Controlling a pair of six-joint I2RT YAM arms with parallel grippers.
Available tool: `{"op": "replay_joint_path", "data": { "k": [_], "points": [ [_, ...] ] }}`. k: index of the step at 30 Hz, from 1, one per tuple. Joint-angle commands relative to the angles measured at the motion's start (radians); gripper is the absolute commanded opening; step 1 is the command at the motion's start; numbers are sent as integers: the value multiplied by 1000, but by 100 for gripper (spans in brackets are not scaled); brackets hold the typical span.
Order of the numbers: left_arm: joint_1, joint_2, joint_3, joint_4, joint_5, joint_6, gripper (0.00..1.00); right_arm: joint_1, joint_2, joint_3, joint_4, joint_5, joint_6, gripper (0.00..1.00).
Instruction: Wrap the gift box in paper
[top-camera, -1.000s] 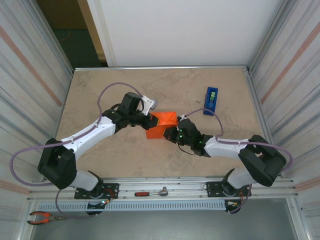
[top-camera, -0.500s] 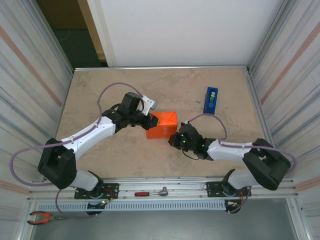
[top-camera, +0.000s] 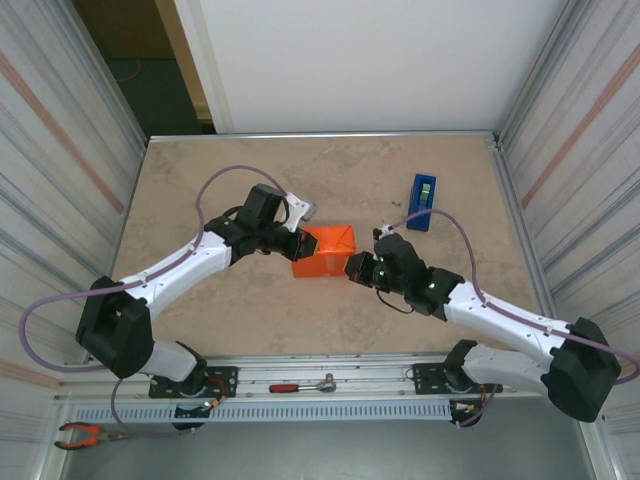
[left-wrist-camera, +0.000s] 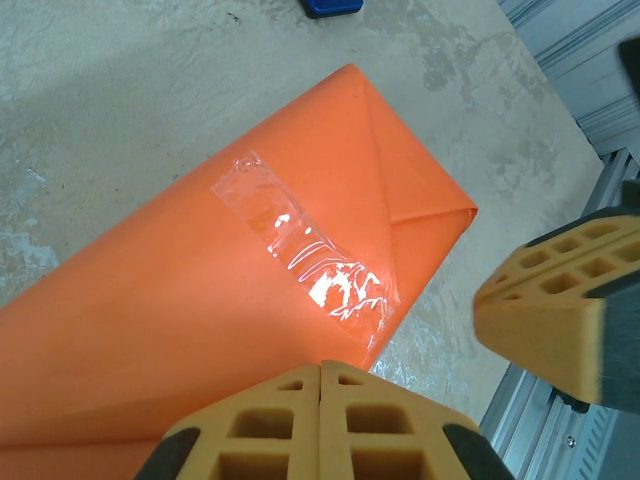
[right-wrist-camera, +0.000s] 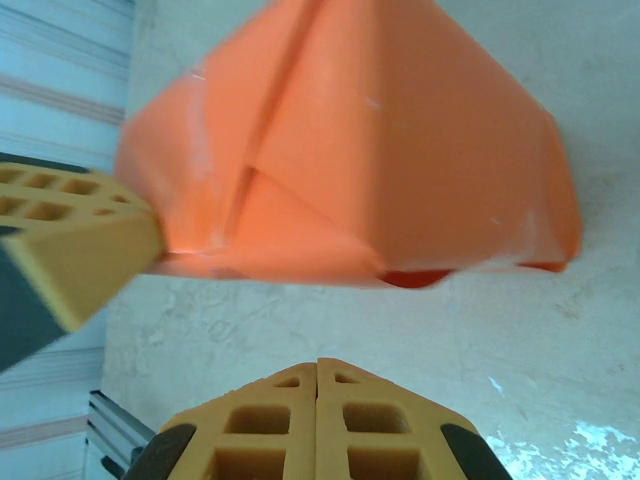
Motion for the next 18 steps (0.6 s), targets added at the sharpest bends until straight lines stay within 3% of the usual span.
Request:
{"op": "replay_joint_path", "data": {
  "k": [1,8,18],
  "points": [
    [-7,12,12,-65,-2,-2,0,-4,31,101,-9,-8,-59,0],
    [-7,17,8,-66,-12,5,0,3,145,185,48,-29,-82,0],
    [-6,21,13,-67,-10,7,0,-1,258,172,80,-45,-62,0]
  ]
}}
